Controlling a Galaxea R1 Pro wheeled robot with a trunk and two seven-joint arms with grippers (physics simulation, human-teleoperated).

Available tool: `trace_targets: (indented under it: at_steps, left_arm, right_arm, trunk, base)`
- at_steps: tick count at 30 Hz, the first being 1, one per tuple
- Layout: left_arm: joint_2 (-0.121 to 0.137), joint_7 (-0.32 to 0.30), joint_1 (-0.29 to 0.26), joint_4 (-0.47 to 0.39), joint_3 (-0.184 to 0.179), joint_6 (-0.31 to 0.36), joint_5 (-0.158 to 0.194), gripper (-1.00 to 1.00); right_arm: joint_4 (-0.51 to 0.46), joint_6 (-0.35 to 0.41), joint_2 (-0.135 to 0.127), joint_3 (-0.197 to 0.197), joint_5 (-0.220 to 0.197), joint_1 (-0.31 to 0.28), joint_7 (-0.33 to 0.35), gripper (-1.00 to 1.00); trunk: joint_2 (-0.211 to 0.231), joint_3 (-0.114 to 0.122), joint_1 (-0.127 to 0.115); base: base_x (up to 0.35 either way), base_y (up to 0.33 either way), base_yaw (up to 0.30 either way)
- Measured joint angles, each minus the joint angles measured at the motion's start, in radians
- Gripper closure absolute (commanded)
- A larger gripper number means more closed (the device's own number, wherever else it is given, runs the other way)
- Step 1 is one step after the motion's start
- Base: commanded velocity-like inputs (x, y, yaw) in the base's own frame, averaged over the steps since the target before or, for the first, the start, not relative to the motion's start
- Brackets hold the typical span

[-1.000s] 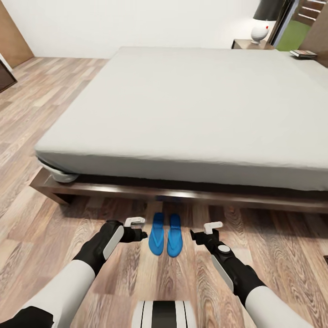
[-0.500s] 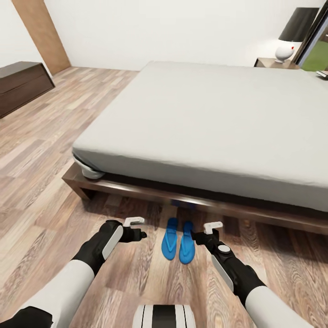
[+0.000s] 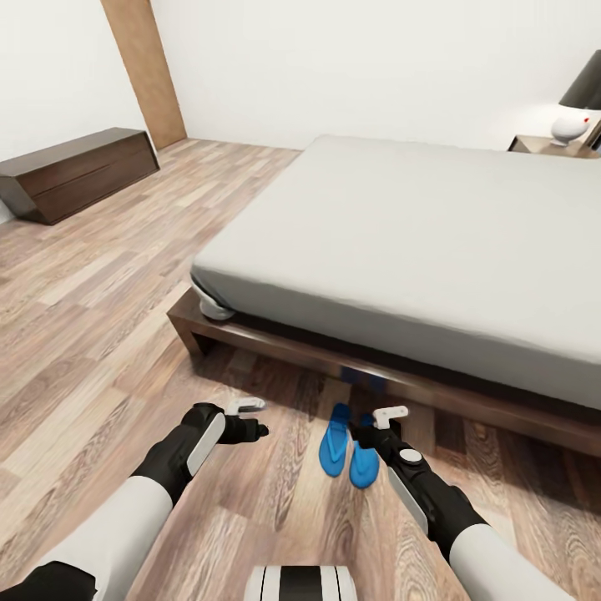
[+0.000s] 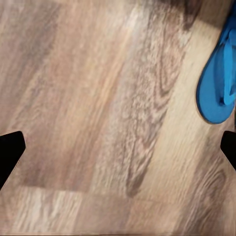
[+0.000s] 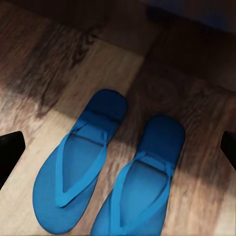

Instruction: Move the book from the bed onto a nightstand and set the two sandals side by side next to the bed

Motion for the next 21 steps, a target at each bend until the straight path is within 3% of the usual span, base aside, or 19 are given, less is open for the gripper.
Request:
trace_targets:
  at_steps: [21]
  left_arm:
    - [0.013, 0.001, 0.001, 0.016, 0.001, -0.009, 0.005, -1.00]
  right_arm:
    - [-0.001, 0.000, 0.000, 0.000, 0.001, 0.000, -0.003, -1.00]
  trunk:
    - [0.000, 0.000, 0.000]
  base:
    - [-0.004, 0.000, 0.256]
